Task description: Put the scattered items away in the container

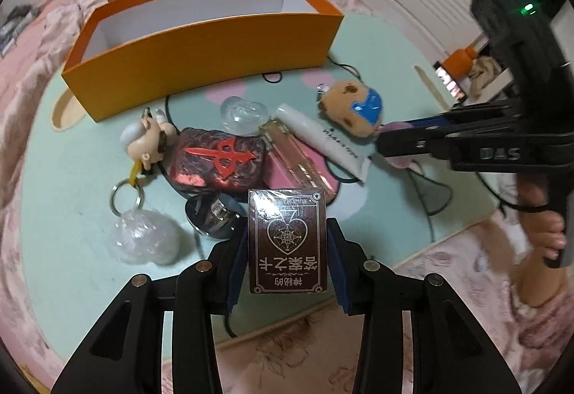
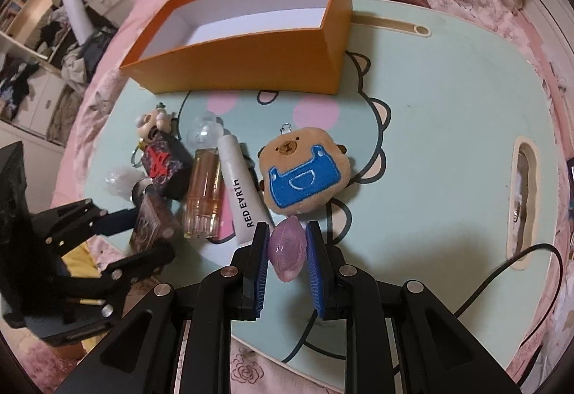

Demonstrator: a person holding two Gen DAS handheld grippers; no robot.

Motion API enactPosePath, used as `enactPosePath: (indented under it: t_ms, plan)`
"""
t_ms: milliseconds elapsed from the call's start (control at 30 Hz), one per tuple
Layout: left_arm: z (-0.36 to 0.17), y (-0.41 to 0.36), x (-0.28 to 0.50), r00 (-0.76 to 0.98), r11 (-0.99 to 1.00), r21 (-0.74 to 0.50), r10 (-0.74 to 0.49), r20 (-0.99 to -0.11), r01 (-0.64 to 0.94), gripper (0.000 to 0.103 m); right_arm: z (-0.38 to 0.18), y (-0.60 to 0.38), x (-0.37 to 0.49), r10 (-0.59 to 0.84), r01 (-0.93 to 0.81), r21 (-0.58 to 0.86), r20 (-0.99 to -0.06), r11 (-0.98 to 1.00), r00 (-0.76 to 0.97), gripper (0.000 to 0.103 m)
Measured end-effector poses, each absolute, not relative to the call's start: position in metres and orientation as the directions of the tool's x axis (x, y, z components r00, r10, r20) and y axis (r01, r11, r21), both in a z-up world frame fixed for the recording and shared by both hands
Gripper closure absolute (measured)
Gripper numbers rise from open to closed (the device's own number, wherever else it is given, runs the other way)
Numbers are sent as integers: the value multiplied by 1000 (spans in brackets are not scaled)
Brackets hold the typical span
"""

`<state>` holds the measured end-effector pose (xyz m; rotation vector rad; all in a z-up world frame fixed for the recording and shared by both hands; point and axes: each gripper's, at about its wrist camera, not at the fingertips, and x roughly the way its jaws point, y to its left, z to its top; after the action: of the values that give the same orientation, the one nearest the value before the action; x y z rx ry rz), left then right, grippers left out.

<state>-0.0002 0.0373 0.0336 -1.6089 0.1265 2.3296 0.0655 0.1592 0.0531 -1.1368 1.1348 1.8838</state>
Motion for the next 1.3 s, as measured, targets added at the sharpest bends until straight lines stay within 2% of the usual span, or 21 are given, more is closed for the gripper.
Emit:
enactPosePath:
  t_ms: [33,67,133,200,233,300,367,567,733,800,833,867,933,1000,1167,1300]
  plan:
    - [35,37,1,-336,-950,-84,187,-923,-300,61,57,157,68,107,-844,342,-902,-412,-418,78]
    - [39,37,3,-351,-950,-72,182,-918,-305,60,60,155,71,122,-843,344,-896,-413,-426,70]
    - [47,36,9,-382,-946,-58,184,-906,-318,55,70,150,77,175,-847,336,-883,-413,-436,60]
    - [58,32,15,-427,-947,-53,193,-883,-318,41,79,145,80,239,-856,309,-871,-414,-430,59]
    - [63,30,17,-444,-947,-54,199,-874,-318,39,84,140,82,274,-862,288,-864,-417,-422,59]
    - [71,22,20,-466,-953,-66,204,-861,-295,38,90,130,86,341,-870,255,-845,-422,-413,57]
    - [73,8,25,-469,-964,-97,206,-859,-247,38,89,116,90,388,-872,241,-822,-427,-417,47]
    - [53,-4,57,-500,-986,-12,93,-861,-163,38,52,79,94,353,-796,381,-745,-470,-566,47]
    - [24,-7,58,-504,-997,27,13,-863,-72,38,35,65,78,418,-857,253,-788,-449,-452,46]
    - [17,-7,58,-528,-997,63,-30,-849,-45,35,32,65,69,436,-872,184,-808,-453,-397,39]
    - [15,-8,59,-541,-997,71,-39,-840,-39,33,29,64,65,444,-874,158,-812,-458,-380,31]
    - [13,-9,60,-551,-997,71,-42,-833,-32,29,28,62,60,452,-875,134,-815,-464,-364,25]
    - [10,-12,60,-558,-998,56,-33,-829,-25,20,23,57,50,474,-878,54,-825,-476,-308,19]
    - [4,-14,57,-556,-998,46,-19,-831,-34,0,22,58,46,478,-875,33,-827,-484,-296,17]
    - [2,-16,53,-576,-998,41,-4,-818,-52,0,21,63,54,468,-885,39,-837,-465,-283,4]
    - [2,-14,54,-577,-998,42,-2,-817,-55,0,22,63,55,464,-888,36,-842,-458,-274,1]
